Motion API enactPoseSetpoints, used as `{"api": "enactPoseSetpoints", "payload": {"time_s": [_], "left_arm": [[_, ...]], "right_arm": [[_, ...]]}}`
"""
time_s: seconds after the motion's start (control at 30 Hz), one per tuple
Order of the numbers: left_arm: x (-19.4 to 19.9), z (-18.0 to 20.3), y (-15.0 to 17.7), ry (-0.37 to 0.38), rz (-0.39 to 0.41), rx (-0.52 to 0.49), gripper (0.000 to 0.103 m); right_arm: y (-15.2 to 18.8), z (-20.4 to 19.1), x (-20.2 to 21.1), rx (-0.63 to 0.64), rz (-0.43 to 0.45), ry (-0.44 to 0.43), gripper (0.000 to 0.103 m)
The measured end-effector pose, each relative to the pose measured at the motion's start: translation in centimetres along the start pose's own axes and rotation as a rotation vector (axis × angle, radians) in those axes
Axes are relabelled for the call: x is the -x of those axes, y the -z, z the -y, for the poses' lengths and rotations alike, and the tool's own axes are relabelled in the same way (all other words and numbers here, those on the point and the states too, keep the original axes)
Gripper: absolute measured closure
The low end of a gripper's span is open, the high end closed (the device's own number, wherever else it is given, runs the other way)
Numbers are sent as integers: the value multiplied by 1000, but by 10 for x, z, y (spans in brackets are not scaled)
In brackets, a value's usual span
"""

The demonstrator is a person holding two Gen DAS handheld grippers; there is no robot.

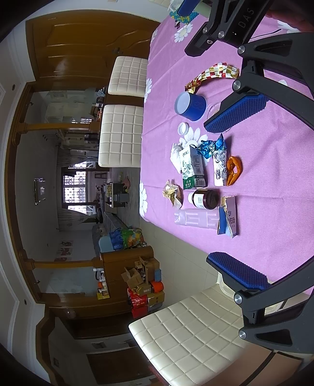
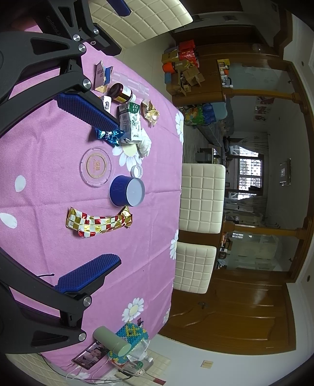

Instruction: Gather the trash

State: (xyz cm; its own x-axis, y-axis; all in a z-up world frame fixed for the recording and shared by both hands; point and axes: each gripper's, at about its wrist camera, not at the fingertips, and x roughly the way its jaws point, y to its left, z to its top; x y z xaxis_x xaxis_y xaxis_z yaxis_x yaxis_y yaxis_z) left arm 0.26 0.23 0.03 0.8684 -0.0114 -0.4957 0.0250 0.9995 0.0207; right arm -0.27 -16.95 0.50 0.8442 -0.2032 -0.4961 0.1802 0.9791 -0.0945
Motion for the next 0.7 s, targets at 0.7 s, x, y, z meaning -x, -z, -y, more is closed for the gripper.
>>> {"api": "enactPoseSetpoints", "payload": {"time_s": [0.7], "left_arm": [[-54,-1,30,1,-107,-5,6]], "right_arm": [[38,21,-64,-80,-33,-110,3]]}}
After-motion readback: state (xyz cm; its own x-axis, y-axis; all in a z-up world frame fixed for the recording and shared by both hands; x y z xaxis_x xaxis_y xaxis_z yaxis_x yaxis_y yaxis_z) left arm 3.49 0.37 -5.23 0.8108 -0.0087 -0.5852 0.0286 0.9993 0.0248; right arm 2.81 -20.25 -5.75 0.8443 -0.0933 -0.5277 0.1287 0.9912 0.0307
